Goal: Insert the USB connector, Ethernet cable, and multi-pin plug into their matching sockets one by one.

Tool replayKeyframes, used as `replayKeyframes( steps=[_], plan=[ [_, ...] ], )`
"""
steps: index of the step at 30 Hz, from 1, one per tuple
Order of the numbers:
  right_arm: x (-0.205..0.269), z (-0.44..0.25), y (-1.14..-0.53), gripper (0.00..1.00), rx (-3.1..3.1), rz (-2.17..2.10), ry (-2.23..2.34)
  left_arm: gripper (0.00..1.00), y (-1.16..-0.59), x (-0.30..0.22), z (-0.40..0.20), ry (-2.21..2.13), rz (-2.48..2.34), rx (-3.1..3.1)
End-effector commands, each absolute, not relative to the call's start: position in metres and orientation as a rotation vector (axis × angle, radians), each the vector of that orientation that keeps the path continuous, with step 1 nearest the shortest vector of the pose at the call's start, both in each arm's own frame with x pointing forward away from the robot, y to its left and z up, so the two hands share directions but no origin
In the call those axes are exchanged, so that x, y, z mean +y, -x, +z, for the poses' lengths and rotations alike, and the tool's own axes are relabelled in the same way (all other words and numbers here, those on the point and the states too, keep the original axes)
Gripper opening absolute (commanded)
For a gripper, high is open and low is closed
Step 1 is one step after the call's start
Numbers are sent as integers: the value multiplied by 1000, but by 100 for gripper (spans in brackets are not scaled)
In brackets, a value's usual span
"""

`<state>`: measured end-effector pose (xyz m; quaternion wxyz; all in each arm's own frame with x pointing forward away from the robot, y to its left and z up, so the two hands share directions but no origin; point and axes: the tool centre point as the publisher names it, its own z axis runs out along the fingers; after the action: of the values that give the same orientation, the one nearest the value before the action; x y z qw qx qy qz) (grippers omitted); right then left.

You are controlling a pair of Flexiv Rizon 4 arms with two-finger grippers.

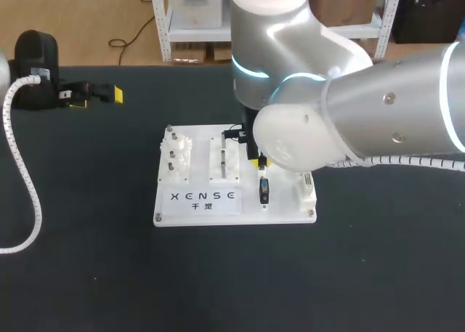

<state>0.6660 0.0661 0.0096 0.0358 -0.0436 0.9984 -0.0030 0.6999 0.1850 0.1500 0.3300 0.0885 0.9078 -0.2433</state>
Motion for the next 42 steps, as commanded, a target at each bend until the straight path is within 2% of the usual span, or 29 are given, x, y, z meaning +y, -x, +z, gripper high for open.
replayKeyframes(
  steps=[1,2,13,31,42],
  plan=[
    [67,10,-664,3,3057,-10,141,100,-700,185,150,-231,-636,2374],
    [67,11,-664,0,3053,-12,144,100,-700,185,150,-231,-636,2374],
    [59,26,-668,0,3019,30,113,100,-700,185,150,-231,-636,2374],
    [-1,42,-670,0,3002,10,4,100,-700,185,150,-231,-636,2374],
    [-14,31,-668,0,3025,-33,-1,100,-700,185,150,-231,-636,2374]
  ],
)
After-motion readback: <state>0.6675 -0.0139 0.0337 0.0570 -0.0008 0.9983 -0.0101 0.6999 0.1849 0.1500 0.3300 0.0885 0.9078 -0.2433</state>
